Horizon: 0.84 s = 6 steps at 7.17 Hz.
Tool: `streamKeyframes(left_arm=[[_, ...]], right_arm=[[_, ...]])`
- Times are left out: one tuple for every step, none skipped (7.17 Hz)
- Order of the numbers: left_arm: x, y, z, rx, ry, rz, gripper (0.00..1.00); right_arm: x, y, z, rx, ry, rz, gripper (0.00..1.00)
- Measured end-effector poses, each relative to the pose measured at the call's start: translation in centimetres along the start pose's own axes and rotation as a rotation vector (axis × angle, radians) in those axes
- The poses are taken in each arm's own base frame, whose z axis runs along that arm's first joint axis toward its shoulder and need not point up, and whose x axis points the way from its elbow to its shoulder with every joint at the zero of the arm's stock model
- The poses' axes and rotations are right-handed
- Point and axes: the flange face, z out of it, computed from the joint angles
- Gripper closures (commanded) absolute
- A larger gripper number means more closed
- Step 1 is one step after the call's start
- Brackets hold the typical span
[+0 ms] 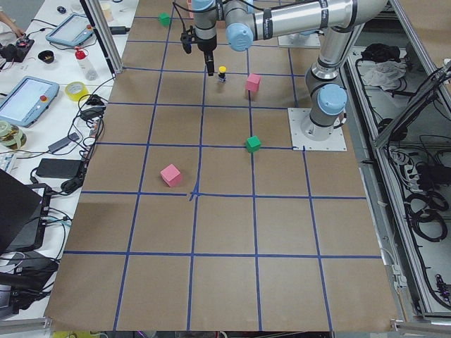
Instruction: Align button upright
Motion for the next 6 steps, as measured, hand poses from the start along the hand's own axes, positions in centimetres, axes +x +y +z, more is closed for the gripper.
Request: streamKeyframes(left_arm=[[-0.1, 1.3, -2.7, 0.056, -0.029, 0.032, 0.00], [-0.1, 2.4, -4.8, 0.101, -0.060, 0.065, 0.00], [0.1, 3.0, -6.1, 0.127, -0.077, 0.100, 0.00], [0.8, 3.0, -6.7, 0.142, -0.084, 0.128, 0.00], [1.9, 2.8, -7.6, 0.158, -0.091, 0.159, 0.00], [2.9, 2.3, -8.4, 0.173, -0.100, 0.181, 0.00]], right_arm=[[-0.1, 0.0, -0.1, 0.002, -0.006, -0.001, 0.00], [-0.2, 0.1, -0.2, 0.003, -0.008, -0.002, 0.00], [-0.3, 0.1, -0.2, 0.004, -0.010, -0.003, 0.00], [-0.4, 0.2, -0.3, 0.004, -0.011, -0.004, 0.00], [-0.6, 0.2, -0.3, 0.003, -0.010, -0.009, 0.00], [-1.0, 0.3, -0.3, 0.002, -0.009, -0.016, 0.00]])
